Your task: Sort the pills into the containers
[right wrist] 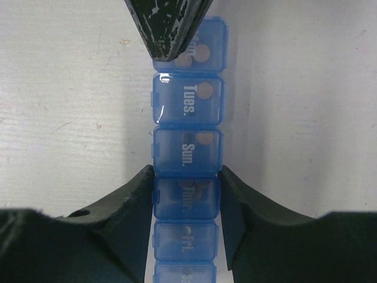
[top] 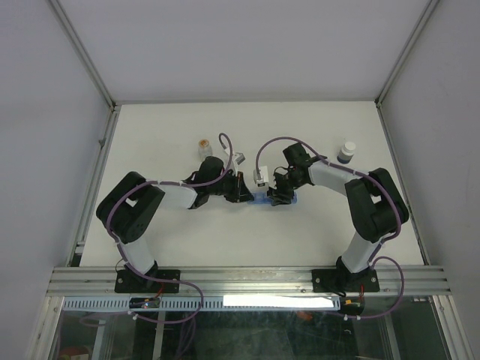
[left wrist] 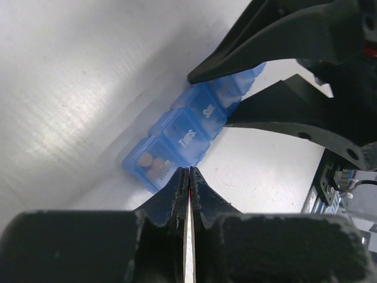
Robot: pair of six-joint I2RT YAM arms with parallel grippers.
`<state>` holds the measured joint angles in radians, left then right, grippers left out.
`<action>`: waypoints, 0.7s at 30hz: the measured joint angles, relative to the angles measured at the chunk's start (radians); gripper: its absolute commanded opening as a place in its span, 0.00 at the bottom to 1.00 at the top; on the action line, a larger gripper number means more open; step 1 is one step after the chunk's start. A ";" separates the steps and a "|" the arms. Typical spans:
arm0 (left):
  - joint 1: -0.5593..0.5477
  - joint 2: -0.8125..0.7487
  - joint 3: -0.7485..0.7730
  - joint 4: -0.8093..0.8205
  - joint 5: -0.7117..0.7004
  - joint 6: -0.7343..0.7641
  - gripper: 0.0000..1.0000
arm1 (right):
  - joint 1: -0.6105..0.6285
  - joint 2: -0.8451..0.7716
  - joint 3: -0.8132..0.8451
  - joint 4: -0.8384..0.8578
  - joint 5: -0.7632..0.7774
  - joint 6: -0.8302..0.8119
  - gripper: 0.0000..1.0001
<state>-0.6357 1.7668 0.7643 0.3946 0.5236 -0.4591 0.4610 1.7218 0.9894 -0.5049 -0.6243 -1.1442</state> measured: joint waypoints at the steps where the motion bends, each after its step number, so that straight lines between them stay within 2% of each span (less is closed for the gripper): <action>1: 0.000 0.000 0.003 -0.020 -0.008 0.002 0.01 | 0.000 0.000 0.001 0.000 0.001 0.001 0.39; 12: 0.000 -0.006 0.048 -0.097 -0.078 0.014 0.00 | 0.002 0.003 0.006 -0.002 0.006 0.003 0.39; 21: 0.000 -0.079 0.060 -0.087 -0.077 0.014 0.00 | 0.004 0.006 0.010 -0.006 0.009 0.003 0.39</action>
<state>-0.6353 1.6875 0.8242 0.3073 0.4465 -0.4454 0.4648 1.7283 0.9997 -0.5106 -0.6155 -1.1408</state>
